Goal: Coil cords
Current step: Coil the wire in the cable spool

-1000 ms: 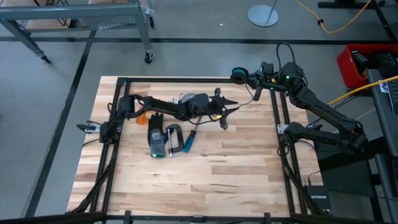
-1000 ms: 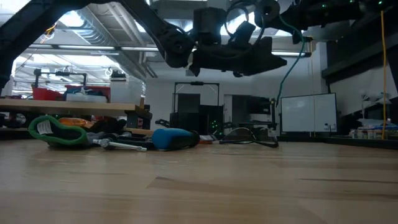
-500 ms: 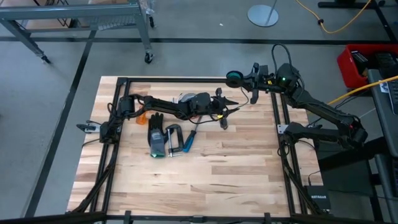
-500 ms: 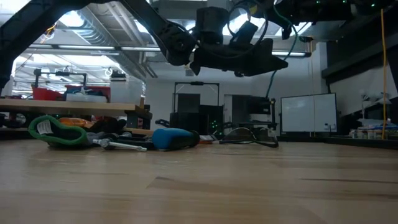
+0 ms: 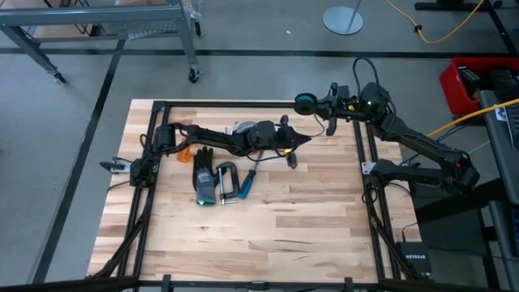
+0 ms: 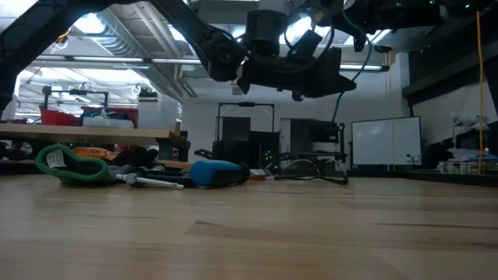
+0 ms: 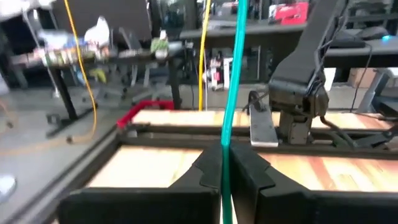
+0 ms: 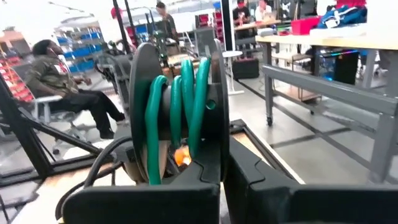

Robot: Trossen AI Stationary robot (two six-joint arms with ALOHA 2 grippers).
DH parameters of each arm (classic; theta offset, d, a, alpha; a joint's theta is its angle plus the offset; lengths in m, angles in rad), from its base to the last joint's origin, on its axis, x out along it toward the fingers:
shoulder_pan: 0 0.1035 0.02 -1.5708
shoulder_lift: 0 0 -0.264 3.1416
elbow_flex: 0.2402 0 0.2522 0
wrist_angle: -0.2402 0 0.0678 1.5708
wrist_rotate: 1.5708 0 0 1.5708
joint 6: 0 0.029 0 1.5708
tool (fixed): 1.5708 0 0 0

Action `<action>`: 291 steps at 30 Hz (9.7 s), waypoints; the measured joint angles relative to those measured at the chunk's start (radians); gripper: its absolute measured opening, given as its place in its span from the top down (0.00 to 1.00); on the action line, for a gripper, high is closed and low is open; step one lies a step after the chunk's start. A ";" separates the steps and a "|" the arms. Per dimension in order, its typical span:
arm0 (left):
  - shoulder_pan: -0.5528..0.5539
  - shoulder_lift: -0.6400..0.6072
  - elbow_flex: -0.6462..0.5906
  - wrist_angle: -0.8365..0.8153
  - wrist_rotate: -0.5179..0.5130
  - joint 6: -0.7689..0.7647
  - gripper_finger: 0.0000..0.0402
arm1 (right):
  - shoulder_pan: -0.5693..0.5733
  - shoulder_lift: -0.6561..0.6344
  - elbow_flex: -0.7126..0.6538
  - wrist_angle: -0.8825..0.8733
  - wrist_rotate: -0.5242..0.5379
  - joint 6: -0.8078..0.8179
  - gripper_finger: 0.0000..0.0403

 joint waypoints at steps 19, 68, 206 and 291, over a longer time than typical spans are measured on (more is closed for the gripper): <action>0.023 -0.035 0.000 -0.281 -0.051 -0.163 1.00 | -0.104 -0.217 0.000 -0.606 -0.011 -0.201 0.99; 0.058 -0.101 0.004 -0.182 -0.049 -0.188 1.00 | -0.103 -0.028 0.000 -0.879 0.273 -0.280 0.99; 0.014 -0.101 0.003 -0.277 0.009 0.138 0.98 | -0.017 -0.147 -0.071 -0.902 0.004 -0.176 0.99; -0.003 -0.191 0.004 -0.225 -0.024 -0.150 0.72 | -0.018 -0.031 -0.071 -0.112 0.477 -0.118 0.99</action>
